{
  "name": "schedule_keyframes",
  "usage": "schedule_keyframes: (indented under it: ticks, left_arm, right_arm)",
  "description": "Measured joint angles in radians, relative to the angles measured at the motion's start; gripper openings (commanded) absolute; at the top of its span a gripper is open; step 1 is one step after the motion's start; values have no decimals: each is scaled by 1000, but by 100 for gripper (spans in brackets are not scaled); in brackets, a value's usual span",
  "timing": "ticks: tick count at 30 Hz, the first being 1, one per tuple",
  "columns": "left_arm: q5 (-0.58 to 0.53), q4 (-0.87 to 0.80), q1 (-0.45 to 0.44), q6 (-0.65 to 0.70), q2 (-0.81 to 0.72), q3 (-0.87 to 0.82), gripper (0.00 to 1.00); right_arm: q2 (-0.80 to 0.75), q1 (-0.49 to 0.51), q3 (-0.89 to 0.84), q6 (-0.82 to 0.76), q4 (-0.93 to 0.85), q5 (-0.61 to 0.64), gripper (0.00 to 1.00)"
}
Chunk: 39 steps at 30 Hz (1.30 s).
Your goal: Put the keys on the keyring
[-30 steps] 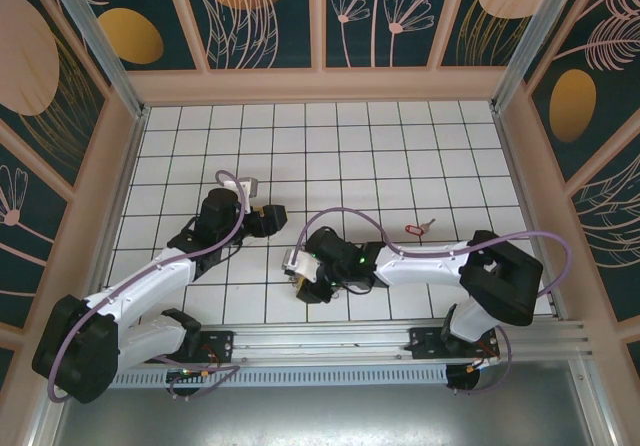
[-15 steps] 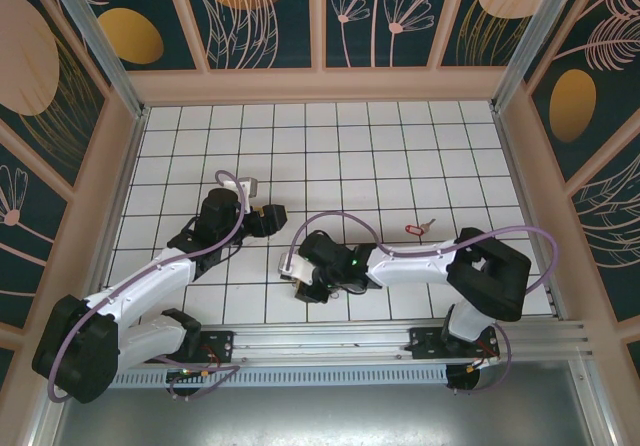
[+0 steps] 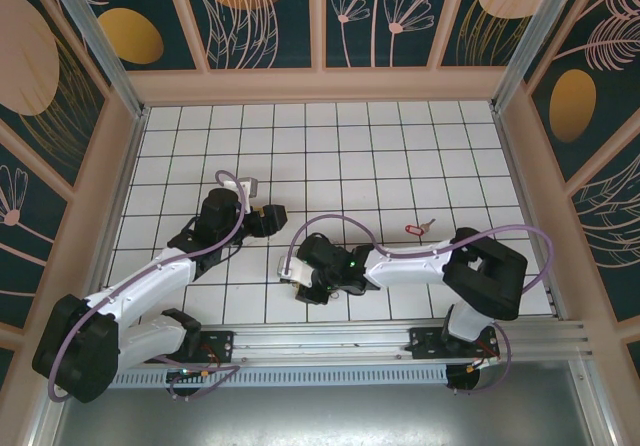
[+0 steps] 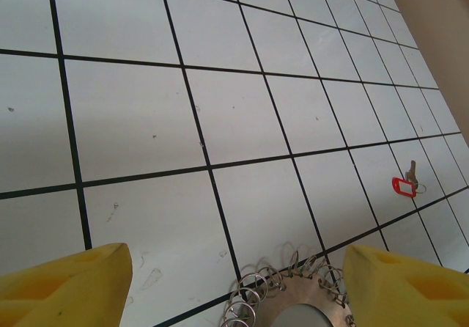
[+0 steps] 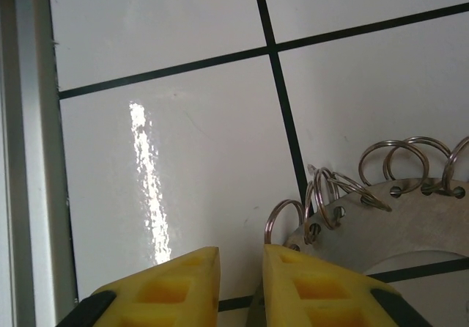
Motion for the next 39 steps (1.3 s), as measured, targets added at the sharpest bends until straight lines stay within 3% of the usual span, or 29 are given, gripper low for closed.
schedule_keyframes:
  ticks: [15, 27, 39]
  left_arm:
    - [1, 0, 0, 0, 15, 1, 76]
    - [1, 0, 0, 1, 17, 2, 76]
    - [1, 0, 0, 1, 17, 2, 76]
  right_arm:
    - [50, 0, 24, -7, 8, 44, 21]
    - [76, 1, 37, -7, 26, 101, 31]
    - [77, 20, 37, -6, 73, 156, 31]
